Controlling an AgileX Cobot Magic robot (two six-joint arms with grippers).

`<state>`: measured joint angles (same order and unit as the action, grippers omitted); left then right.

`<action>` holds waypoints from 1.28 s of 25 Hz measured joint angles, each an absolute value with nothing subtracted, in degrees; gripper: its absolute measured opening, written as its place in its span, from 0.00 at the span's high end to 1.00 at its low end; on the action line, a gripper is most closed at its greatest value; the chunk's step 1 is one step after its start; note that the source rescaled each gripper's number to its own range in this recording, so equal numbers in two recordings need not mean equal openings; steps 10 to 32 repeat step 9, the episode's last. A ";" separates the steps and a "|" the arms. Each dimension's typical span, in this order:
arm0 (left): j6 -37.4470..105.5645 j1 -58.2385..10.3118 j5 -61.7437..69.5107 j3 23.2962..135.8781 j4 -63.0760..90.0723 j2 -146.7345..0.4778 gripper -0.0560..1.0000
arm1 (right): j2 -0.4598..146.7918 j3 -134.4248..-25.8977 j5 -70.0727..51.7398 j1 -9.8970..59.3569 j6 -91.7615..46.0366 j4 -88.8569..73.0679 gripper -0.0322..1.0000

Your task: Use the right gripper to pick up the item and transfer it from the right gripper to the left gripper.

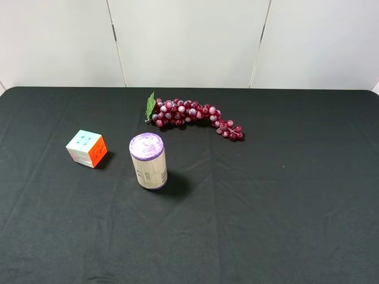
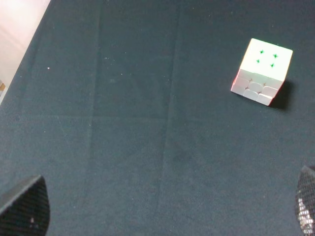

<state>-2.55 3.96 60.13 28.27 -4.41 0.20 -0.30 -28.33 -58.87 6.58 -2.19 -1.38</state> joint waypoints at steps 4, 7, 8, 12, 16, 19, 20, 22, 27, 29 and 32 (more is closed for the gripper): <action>-2.47 3.96 60.09 28.27 -4.41 0.20 0.00 | -0.30 -28.33 -58.87 6.58 -2.19 -1.38 0.00; -2.47 3.96 60.09 28.27 -4.41 0.20 0.00 | -0.30 -28.33 -58.87 6.58 -2.19 -1.38 0.00; -2.47 3.96 60.09 28.27 -4.41 0.20 0.00 | -0.30 -28.33 -58.87 6.58 -2.19 -1.38 0.00; -2.47 3.96 60.09 28.27 -4.41 0.20 0.00 | -0.30 -28.33 -58.87 6.58 -2.19 -1.38 0.00; -2.47 3.96 60.09 28.27 -4.41 0.20 0.00 | -0.30 -28.33 -58.87 6.58 -2.19 -1.38 0.00; -2.47 3.96 60.09 28.27 -4.41 0.20 0.00 | -0.30 -28.33 -58.87 6.58 -2.19 -1.38 0.00; -2.47 3.96 60.09 28.27 -4.41 0.20 0.00 | -0.30 -28.33 -58.87 6.58 -2.19 -1.38 0.00; -2.47 3.96 60.09 28.27 -4.41 0.20 0.00 | -0.30 -28.33 -58.87 6.58 -2.19 -1.38 0.00; -2.47 3.96 60.09 28.27 -4.41 0.20 0.00 | -0.30 -28.33 -58.87 6.58 -2.19 -1.38 0.00; -2.47 3.96 60.09 28.27 -4.41 0.20 0.00 | -0.30 -28.33 -58.87 6.58 -2.19 -1.38 0.00; -2.47 3.96 60.09 28.27 -4.41 0.20 0.00 | -0.30 -28.33 -58.87 6.58 -2.19 -1.38 0.00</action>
